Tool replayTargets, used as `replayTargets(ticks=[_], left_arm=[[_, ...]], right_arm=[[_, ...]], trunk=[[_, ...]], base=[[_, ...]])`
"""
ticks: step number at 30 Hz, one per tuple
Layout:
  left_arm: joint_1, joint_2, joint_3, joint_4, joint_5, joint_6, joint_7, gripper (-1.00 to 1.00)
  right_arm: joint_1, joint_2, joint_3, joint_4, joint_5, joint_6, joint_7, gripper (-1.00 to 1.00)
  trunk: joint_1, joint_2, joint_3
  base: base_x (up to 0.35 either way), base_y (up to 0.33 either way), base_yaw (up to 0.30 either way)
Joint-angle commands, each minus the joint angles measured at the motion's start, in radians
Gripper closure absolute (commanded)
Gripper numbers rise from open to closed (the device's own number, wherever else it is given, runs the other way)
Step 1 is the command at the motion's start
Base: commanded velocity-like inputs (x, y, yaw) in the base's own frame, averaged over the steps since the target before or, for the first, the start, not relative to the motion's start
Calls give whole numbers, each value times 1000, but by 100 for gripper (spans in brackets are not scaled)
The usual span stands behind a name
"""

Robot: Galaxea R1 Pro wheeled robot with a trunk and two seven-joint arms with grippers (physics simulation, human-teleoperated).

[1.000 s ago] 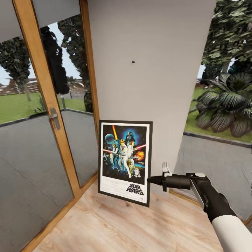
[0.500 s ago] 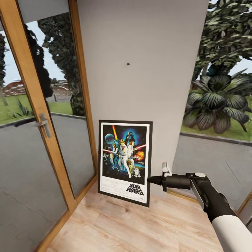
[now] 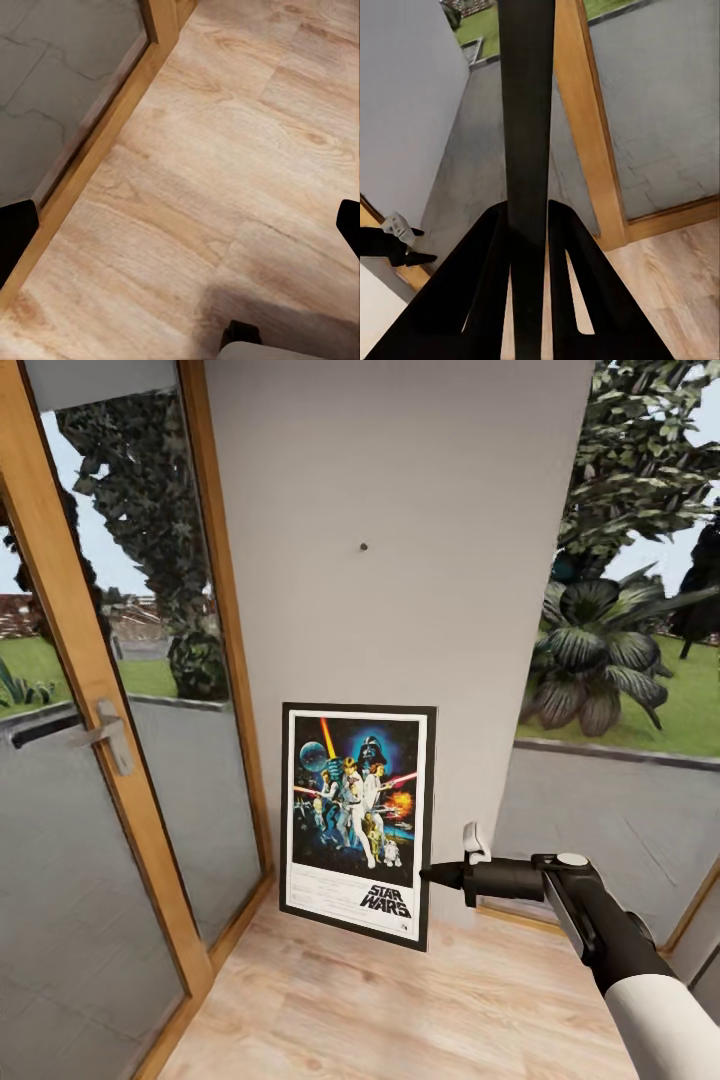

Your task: Pick up the poster from the kitchen countertop and hang it on one of the wall nails in the kitchen.

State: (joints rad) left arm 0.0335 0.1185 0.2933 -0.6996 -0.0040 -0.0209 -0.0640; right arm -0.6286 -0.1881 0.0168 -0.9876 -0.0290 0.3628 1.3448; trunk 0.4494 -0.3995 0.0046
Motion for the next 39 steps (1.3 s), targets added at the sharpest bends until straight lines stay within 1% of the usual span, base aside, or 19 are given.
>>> replayTargets(ticks=[1,4,8,22,26,28,29,32,34,39], left_arm=[[0,0,3,0,-1,-2,-7,-100],[0,0,3,0,0,-2,-7,-100],[0,0,3,0,0,-2,-7,-100],[0,0,3,0,-1,-2,-7,-100],[0,0,-1,0,-1,-2,-7,-100],[0,0,-13,0,-2,-3,-7,-100],[0,0,-28,0,-2,-3,-7,-100],[0,0,-55,1,-2,-2,-7,-100],[0,0,-64,0,-2,-2,-7,-100],[0,0,-73,0,-2,-2,-7,-100]], right_arm=[[0,-1,2,0,-4,13,4,100],[0,-1,2,0,-4,13,3,100],[0,-1,2,0,-3,13,2,100],[0,-1,3,1,-5,13,2,100],[0,-1,3,1,-5,13,2,100],[0,-1,3,1,-5,13,2,100],[0,-1,3,1,-5,13,2,100],[0,-1,2,1,-5,13,2,100],[0,-1,2,1,-5,13,2,100],[0,-1,2,1,-5,13,2,100]], trunk=[[1,0,0],[1,0,0],[1,0,0],[1,0,0],[1,0,0],[1,0,0],[1,0,0],[1,0,0],[1,0,0],[1,0,0]], base=[[118,329,-23],[118,330,-54],[118,330,-208],[121,328,-291],[129,217,-300],[52,73,-300],[21,29,-300],[11,16,-300],[4,6,-300],[2,2,-244]])
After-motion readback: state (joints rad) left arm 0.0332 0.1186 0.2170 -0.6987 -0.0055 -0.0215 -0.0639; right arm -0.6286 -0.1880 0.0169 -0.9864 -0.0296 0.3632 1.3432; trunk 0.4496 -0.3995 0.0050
